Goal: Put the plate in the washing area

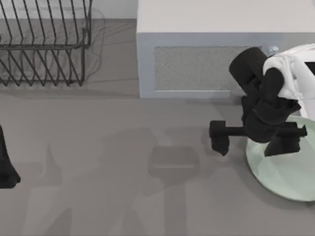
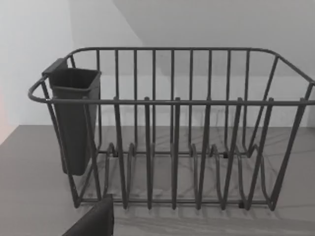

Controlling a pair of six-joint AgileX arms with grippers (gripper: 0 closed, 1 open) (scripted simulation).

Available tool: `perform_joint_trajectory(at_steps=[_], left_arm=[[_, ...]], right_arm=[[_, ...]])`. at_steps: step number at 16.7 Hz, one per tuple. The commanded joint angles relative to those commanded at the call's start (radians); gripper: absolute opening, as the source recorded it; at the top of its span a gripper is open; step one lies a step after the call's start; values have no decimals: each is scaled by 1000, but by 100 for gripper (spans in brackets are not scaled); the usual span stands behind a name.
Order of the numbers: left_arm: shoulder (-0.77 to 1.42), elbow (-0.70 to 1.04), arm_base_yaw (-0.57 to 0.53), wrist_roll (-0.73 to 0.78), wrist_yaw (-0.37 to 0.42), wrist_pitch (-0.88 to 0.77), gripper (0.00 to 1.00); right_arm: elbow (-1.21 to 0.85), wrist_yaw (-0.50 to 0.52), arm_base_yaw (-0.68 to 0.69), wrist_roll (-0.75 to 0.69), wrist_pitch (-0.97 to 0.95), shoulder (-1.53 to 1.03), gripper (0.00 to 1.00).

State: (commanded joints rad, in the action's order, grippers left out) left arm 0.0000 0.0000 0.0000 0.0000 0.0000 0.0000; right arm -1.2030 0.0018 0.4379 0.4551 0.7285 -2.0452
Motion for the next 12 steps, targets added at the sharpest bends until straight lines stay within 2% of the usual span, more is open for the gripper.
perform_joint_trajectory(at_steps=[2, 12], left_arm=[[0, 0, 0, 0, 0, 0, 100], [0, 0, 0, 0, 0, 0, 100]], right_arm=[[0, 0, 0, 0, 0, 0, 100], [0, 0, 0, 0, 0, 0, 25]])
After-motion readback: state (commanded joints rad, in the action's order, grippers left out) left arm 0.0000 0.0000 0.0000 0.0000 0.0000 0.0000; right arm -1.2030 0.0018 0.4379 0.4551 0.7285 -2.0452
